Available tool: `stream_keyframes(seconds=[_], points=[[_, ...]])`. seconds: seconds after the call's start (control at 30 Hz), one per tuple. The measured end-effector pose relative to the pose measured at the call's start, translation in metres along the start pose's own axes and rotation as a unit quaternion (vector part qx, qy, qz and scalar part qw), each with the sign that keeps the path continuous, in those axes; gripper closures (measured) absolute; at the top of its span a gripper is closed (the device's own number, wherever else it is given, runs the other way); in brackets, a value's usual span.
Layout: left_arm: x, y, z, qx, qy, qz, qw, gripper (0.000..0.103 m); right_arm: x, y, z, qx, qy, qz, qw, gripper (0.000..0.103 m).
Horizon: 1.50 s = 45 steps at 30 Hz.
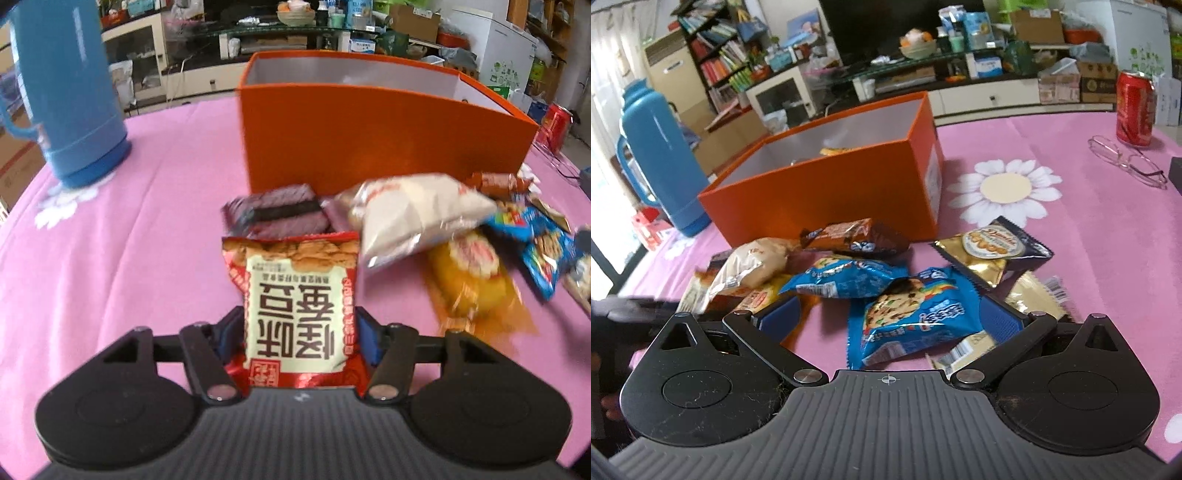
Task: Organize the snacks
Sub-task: 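Grasp the red-and-white printed bag with the left tool while the right tool moves toward the cream pack, then grasp the cream Chips Ahoy pack with the right tool while the left tool holds the red bag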
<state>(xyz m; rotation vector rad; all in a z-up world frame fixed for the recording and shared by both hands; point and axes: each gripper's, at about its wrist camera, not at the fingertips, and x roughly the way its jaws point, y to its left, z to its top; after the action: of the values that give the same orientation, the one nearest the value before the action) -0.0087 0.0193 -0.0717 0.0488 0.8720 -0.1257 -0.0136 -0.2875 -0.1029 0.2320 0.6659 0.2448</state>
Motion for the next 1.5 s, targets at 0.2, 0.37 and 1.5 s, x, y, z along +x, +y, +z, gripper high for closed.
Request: stream_keyframes(seconds=[0.2, 0.37, 1.5], points=[[-0.013, 0.017, -0.015, 0.001, 0.0, 0.0, 1.0, 0.039, -0.026, -0.018, -0.013, 0.016, -0.008, -0.029, 0.999, 0.015], [-0.007, 0.014, -0.01, -0.006, 0.004, 0.003, 1.0, 0.035, -0.059, -0.02, -0.049, 0.02, -0.033, -0.059, 0.998, 0.015], [0.007, 0.004, -0.007, 0.003, 0.002, -0.002, 1.0, 0.013, -0.008, 0.012, -0.031, -0.131, 0.042, -0.078, 0.987, 0.015]])
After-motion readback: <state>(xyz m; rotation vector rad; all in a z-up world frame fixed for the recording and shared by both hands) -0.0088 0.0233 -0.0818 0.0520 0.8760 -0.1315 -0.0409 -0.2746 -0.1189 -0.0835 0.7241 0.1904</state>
